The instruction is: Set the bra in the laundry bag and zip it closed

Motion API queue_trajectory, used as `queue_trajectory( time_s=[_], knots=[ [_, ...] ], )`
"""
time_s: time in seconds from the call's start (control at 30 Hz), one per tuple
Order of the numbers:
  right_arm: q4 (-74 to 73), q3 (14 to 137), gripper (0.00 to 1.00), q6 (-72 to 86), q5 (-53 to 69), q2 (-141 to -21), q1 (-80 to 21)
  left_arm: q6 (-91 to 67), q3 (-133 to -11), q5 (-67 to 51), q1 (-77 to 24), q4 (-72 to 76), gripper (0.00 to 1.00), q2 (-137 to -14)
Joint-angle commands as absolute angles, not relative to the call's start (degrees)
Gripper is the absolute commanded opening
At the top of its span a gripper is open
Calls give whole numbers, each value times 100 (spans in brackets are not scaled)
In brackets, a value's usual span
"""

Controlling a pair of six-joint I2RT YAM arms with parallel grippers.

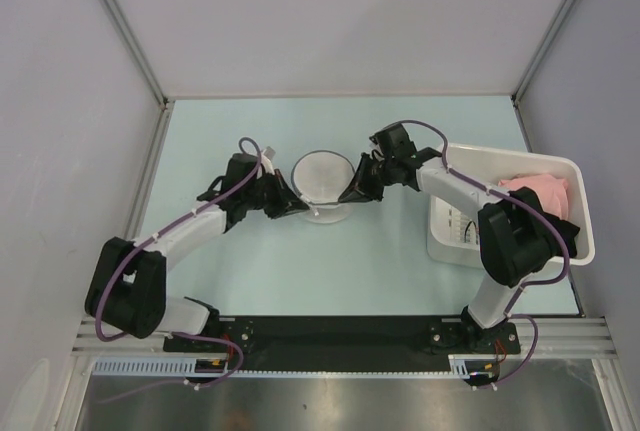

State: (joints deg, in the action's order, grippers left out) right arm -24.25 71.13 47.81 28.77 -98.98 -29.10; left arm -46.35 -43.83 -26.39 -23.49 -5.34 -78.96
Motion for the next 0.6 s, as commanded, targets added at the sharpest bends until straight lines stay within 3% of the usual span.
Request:
queue_trajectory(
  time_s=[0.0,0.27,0.33,0.37,0.57],
  knots=[
    [-2523,7172,0,4106,2733,-9835,-2663,-3798,-4543,-2250,-1627,-1431,0,-7699],
    [-2504,7478,1,3780,2830,-9993,-2663,-3235,-5316,-2189,-1494,-1863,0,-7989],
    [-2855,7628,19,3491,2743,-9941,-2672,-3042,-5422,-2075,-1529,-2021,8,-7814],
    [-3004,7716,33,3376,2690,-9888,-2672,-2971,-5492,-1944,-1547,-2074,22,-7735],
    [-3604,7796,78,2656,1883,-8861,-2970,-2724,-5502,-1346,-2327,-2215,49,-6655]
  ],
)
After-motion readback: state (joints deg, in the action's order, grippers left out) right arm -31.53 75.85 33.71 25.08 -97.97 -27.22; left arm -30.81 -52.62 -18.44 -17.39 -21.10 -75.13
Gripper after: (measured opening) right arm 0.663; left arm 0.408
